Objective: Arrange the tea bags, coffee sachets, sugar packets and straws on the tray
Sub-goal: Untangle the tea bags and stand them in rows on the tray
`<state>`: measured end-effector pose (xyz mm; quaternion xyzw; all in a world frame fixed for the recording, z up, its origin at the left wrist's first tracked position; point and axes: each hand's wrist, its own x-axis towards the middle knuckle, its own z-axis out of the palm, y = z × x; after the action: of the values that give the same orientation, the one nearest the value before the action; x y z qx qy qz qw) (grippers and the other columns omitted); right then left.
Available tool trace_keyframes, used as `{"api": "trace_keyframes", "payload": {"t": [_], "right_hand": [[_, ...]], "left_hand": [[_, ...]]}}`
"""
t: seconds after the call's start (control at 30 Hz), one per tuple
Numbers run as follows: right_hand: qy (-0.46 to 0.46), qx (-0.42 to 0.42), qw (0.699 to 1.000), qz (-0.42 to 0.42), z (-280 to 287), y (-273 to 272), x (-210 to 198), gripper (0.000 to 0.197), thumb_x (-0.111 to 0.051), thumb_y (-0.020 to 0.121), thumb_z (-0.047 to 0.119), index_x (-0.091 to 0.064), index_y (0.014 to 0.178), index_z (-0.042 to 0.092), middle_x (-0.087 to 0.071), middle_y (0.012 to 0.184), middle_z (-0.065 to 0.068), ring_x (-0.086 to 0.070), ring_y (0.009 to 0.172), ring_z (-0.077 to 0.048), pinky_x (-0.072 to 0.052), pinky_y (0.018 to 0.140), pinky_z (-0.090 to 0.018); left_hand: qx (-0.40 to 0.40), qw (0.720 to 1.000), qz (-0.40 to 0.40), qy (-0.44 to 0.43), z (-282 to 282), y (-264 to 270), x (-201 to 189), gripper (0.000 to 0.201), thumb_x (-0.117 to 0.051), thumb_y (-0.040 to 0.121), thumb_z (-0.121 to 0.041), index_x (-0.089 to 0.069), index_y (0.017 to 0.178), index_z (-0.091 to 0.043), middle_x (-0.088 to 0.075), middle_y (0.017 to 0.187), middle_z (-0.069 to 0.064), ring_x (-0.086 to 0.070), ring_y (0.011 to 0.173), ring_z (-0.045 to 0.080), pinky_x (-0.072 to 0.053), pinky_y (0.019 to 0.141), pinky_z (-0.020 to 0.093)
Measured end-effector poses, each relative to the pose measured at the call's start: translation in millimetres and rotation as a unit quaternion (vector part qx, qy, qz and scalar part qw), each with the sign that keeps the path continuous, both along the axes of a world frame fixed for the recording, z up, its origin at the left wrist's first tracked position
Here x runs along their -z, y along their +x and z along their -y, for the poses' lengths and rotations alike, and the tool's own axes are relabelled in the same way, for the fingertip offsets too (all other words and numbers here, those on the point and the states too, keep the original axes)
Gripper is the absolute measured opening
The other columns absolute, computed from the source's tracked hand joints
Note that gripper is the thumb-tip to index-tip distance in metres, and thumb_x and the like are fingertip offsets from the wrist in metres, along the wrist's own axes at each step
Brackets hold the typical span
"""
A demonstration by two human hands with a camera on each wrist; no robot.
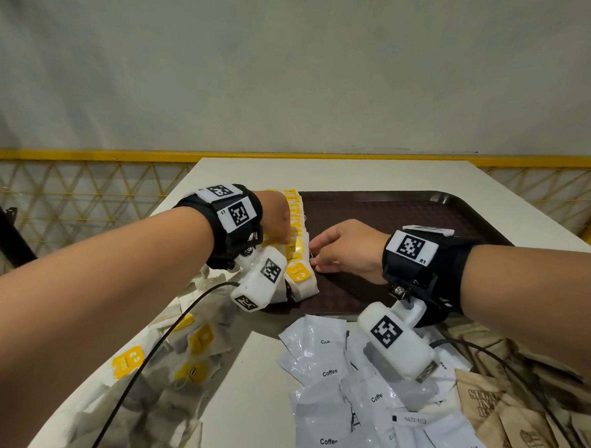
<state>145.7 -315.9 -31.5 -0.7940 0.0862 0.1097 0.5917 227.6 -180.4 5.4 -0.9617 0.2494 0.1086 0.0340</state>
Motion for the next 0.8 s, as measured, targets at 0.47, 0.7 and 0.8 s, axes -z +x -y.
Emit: {"api": "trace_keyframes", "payload": {"t": [0.47, 0.7, 0.8], "right_hand": [[0.004, 0.015, 1.0, 0.008, 0.6, -1.5, -3.1, 0.023, -0.056, 0.085, -0.016, -0.062, 0.105, -0.005, -0.063, 0.108, -0.026, -0.066, 0.101, -0.032, -0.056, 0.077, -0.028], [-0.028, -0.034, 0.999, -0.005, 0.5, -5.6, -4.5, 0.005, -0.064, 0.088, 0.001, -0.062, 0.085, 0.003, -0.062, 0.073, -0.009, -0.06, 0.065, -0.015, -0.054, 0.058, -0.021], [-0.047, -0.039, 0.998, -0.007, -5.1, -3.2, -3.8, 0.014, -0.067, 0.087, 0.002, -0.059, 0.077, 0.007, -0.06, 0.071, -0.009, -0.057, 0.06, -0.014, -0.052, 0.058, -0.022]], "left_hand": [[-0.007, 0.997, 0.01, -0.082, -4.5, 11.1, 0.1, 0.024, -0.067, 0.086, -0.023, -0.072, 0.103, -0.006, -0.069, 0.107, 0.009, -0.062, 0.097, 0.021, -0.049, 0.082, 0.028], [0.02, 0.997, -0.025, -0.071, -10.5, 3.4, -10.2, 0.018, -0.071, 0.083, -0.024, -0.074, 0.096, -0.011, -0.071, 0.101, 0.003, -0.056, 0.083, 0.011, -0.042, 0.066, 0.018], [0.026, 0.997, -0.033, -0.058, -9.2, 0.3, -9.2, 0.022, -0.073, 0.081, -0.03, -0.074, 0.095, -0.013, -0.071, 0.102, 0.003, -0.058, 0.086, 0.013, -0.046, 0.073, 0.021]]}}
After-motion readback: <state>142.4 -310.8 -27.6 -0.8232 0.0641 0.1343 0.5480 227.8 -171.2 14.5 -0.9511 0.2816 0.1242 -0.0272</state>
